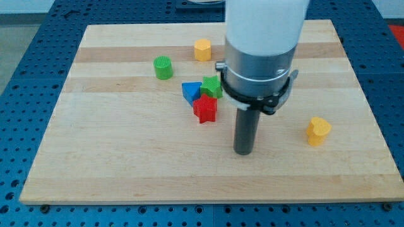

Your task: Push the red circle towards the group of blocks

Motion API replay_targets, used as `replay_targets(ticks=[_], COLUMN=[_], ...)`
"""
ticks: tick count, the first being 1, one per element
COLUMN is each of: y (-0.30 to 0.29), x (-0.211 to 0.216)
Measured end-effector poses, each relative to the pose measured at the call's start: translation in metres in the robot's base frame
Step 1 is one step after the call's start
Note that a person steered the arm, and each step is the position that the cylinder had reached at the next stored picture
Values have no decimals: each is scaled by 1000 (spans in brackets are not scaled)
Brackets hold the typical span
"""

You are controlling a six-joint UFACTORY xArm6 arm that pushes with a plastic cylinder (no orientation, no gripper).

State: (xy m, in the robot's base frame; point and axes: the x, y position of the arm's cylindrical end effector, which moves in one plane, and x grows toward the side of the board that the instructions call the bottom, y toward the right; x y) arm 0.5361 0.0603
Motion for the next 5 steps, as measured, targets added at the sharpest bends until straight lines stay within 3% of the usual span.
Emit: replay_targets(ticks=[2, 5], y=[6, 53], x=[-36, -41])
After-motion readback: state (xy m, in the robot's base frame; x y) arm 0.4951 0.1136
